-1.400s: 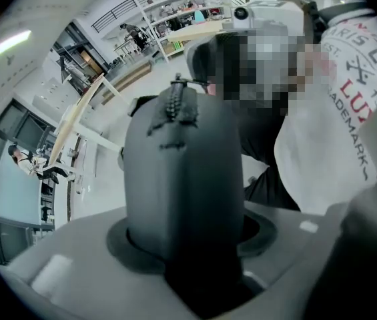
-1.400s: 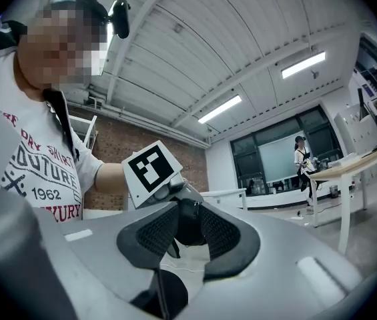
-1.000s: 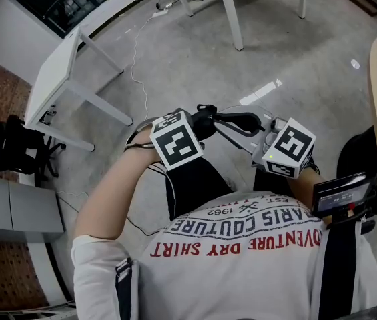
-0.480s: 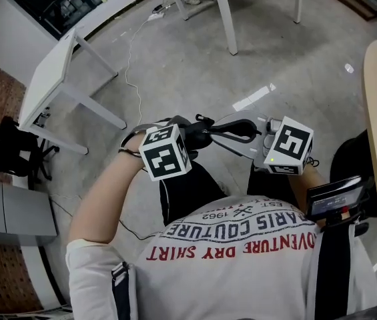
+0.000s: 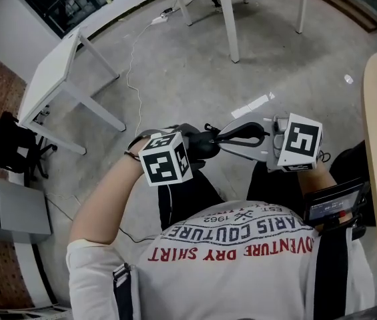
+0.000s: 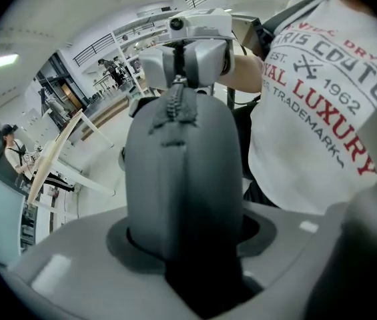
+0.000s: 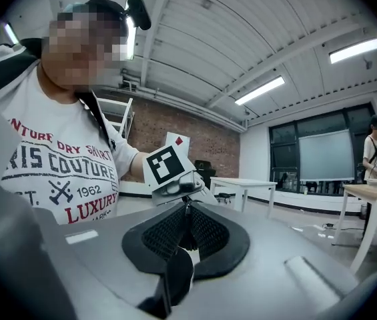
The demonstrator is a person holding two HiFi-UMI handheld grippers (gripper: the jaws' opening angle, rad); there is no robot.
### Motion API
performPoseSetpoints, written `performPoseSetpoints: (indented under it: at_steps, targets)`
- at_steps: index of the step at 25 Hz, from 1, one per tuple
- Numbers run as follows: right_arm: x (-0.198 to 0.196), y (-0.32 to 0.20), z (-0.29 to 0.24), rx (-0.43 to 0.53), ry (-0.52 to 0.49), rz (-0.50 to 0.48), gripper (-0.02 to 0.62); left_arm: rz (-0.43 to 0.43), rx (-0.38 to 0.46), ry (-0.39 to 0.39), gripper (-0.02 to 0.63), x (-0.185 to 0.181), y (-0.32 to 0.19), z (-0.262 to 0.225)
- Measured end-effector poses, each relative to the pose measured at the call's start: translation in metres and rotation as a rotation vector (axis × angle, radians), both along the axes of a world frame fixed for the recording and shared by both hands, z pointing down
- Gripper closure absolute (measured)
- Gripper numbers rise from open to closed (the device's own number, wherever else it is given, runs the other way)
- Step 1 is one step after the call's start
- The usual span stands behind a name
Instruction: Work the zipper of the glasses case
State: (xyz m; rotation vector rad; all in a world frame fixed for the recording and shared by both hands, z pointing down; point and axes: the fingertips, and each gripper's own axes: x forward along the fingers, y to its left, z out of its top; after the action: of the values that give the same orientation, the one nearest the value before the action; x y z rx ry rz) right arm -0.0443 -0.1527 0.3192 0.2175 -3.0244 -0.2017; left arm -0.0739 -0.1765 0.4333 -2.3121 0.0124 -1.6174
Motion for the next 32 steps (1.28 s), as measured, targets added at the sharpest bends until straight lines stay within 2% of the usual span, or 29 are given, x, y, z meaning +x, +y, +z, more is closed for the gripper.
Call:
performPoseSetpoints:
  at_steps: [6, 11, 18, 28, 32]
  targets:
    - [0.005, 0.000, -0.005, -0.006, -0.004, -0.020, 0.571, -0.013, -0.042, 0.082, 0.360, 0.003, 0.004, -0.007]
    - [0.004, 0.004, -0.006, -0.027, -0.030, -0.042, 0.571, -0.019, -0.107, 0.160, 0.360, 0.007, 0.015, -0.006]
    - [0.003, 0.003, -0.007, -0.042, -0.024, -0.054, 0.571, -0.040, -0.190, 0.231, 0.360, 0.002, 0.021, -0.013]
    - [0.009, 0.002, -0.022, -0.067, -0.101, -0.070, 0.572, -0.040, -0.283, 0.387, 0.360, 0.013, 0.029, -0.035]
    - [0.011, 0.001, -0.028, -0.075, -0.131, -0.074, 0.572, -0.046, -0.360, 0.467, 0.360, 0.018, 0.034, -0.047]
